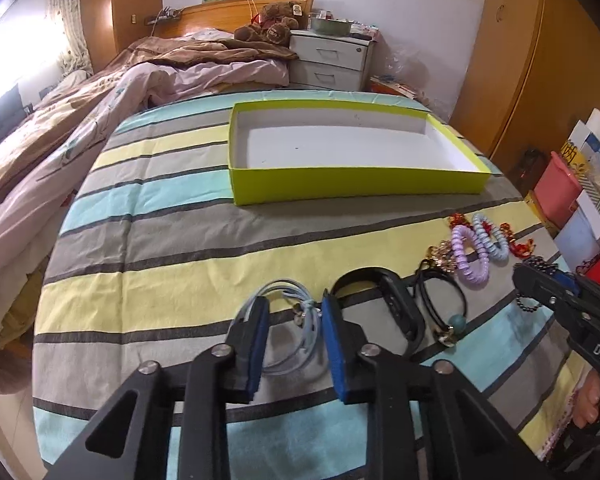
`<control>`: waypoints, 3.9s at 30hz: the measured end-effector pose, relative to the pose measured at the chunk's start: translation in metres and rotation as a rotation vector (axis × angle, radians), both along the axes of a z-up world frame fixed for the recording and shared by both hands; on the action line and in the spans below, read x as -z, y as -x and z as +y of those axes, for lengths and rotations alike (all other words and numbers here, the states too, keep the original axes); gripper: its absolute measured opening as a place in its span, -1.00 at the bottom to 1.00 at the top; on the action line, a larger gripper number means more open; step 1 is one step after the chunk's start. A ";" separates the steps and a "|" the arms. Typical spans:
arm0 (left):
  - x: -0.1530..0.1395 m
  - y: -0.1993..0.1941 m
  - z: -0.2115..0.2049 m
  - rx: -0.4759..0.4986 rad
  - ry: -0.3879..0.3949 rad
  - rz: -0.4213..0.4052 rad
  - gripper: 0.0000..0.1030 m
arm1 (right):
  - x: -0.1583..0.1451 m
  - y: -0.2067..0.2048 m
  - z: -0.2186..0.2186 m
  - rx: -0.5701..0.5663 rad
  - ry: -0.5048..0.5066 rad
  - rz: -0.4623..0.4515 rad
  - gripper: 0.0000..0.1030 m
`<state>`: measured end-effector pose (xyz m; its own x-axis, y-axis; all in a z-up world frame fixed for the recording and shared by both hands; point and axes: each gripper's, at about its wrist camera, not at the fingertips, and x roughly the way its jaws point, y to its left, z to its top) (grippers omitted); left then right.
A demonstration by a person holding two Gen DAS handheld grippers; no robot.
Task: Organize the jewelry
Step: 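Grasp the grey cable coil with the left tool while the right tool grasps the dark bead bracelet, then carry the grey coil with the left tool while the right tool carries the bead bracelet into the box, then open the left tool releasing the grey coil while the right tool releases the bracelet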
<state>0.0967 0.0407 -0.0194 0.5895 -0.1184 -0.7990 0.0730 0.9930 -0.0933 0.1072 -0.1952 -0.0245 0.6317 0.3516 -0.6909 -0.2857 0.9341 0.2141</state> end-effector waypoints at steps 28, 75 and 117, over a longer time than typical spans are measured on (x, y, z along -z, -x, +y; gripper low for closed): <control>0.001 0.001 0.002 -0.043 -0.031 -0.023 -0.68 | -0.003 -0.003 -0.006 0.011 0.006 -0.013 -0.49; -0.015 -0.166 -0.024 0.069 0.080 -0.055 -0.68 | -0.009 -0.177 0.017 -0.017 0.151 0.022 -0.49; -0.010 -0.165 -0.022 0.033 0.107 -0.029 -0.22 | -0.003 -0.184 0.019 -0.023 0.148 0.041 -0.13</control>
